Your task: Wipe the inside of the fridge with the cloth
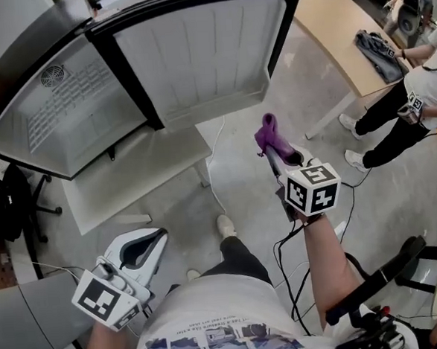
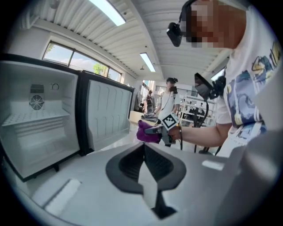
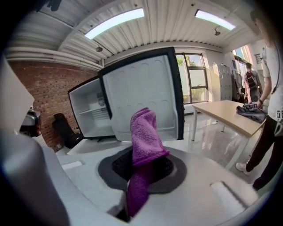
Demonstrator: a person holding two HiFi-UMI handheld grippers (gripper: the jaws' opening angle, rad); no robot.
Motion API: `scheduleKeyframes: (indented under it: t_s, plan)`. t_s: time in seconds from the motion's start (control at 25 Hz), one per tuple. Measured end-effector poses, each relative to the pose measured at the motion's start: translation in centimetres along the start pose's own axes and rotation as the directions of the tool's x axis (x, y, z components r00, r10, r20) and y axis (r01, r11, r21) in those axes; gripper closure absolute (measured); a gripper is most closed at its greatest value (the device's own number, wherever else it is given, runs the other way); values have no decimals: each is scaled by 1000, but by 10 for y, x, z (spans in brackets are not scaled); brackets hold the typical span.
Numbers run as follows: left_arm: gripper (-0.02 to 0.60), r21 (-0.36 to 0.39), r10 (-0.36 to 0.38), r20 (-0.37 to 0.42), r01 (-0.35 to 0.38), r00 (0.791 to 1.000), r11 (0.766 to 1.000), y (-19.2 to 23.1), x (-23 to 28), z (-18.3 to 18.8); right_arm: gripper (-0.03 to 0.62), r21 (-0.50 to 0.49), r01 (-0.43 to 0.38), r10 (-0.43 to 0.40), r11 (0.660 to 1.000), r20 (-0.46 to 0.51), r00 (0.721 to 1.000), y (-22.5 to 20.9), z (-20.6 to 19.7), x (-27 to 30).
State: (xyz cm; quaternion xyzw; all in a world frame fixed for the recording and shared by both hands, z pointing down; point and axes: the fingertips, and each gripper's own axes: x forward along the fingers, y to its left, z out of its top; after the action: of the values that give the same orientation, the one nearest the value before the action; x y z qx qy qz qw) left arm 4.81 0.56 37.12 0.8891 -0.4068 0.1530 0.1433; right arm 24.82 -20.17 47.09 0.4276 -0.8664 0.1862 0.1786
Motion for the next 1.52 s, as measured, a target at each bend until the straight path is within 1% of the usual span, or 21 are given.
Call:
scheduleKeyframes:
  t_s: [0.16, 0.32, 0.4, 0.52, 0.68, 0.8, 0.92, 1.04, 1.16, 1.28, 1.36, 1.44, 1.52]
  plan:
    - [575, -21, 39, 42, -38, 998, 999, -6, -70, -28, 542, -64, -21, 25, 998, 58, 998, 78, 8, -35]
    - [575, -85, 94, 63, -88, 994, 992, -11, -145, -65, 542, -111, -79, 89, 991, 87, 992, 162, 1, -76]
    - [575, -112, 103, 57, -96, 993, 989, -16, -172, -84, 542, -138, -100, 113, 985, 88, 990, 198, -6, -93]
    - [575, -115, 97, 53, -91, 994, 989, -26, -195, -101, 542, -186, -129, 144, 974, 68, 987, 242, -21, -114]
    - [575, -118, 124, 83, -113, 989, 987, -40, -209, -105, 542, -270, -187, 207, 945, 49, 977, 283, -36, -142]
    - [575, -117, 133, 104, -121, 986, 986, -52, -207, -104, 542, -324, -213, 247, 922, 66, 967, 299, -35, -162]
    - [575, -122, 144, 97, -132, 985, 984, -64, -205, -105, 542, -338, -258, 298, 905, 69, 952, 314, -35, -184]
    - [575, -129, 149, 110, -135, 983, 982, -77, -194, -96, 542, -368, -272, 324, 889, 87, 942, 316, -32, -208]
    - [575, -109, 132, 130, -119, 983, 987, -97, -171, -81, 542, -377, -271, 334, 886, 110, 936, 303, -30, -233]
    - [575, -106, 115, 132, -102, 985, 989, -121, -150, -69, 542, -386, -267, 335, 883, 121, 934, 285, -30, -256]
    - [575, -86, 101, 127, -91, 987, 992, -137, -139, -61, 542, -395, -264, 337, 880, 128, 933, 274, -30, -269]
    - [575, -77, 99, 118, -90, 988, 993, -149, -130, -59, 542, -404, -256, 334, 878, 136, 933, 263, -32, -278]
    - [575, -88, 105, 107, -95, 989, 992, -157, -123, -62, 542, -401, -258, 336, 879, 136, 932, 255, -36, -282]
